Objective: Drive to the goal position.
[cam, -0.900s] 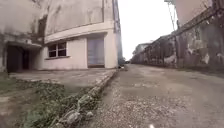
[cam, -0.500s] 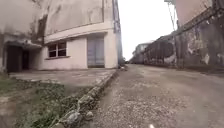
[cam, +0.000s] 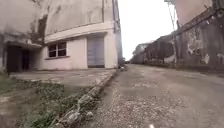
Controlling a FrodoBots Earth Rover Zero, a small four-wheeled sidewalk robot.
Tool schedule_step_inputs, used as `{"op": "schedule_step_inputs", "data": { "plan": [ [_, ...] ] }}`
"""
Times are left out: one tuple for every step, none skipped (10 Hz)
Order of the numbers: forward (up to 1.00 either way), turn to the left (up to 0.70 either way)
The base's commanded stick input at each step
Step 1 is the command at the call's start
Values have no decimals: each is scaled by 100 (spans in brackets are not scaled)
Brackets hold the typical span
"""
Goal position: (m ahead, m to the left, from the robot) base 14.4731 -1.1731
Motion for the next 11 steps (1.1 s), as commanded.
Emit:
{"op": "schedule_step_inputs", "data": {
  "plan": [
    [0,0],
    [0,0],
    [0,0],
    [0,0],
    [0,0],
    [0,0],
    [0,0],
    [12,-40],
    [27,-44],
    [45,-49],
    [50,-50]
  ]
}}
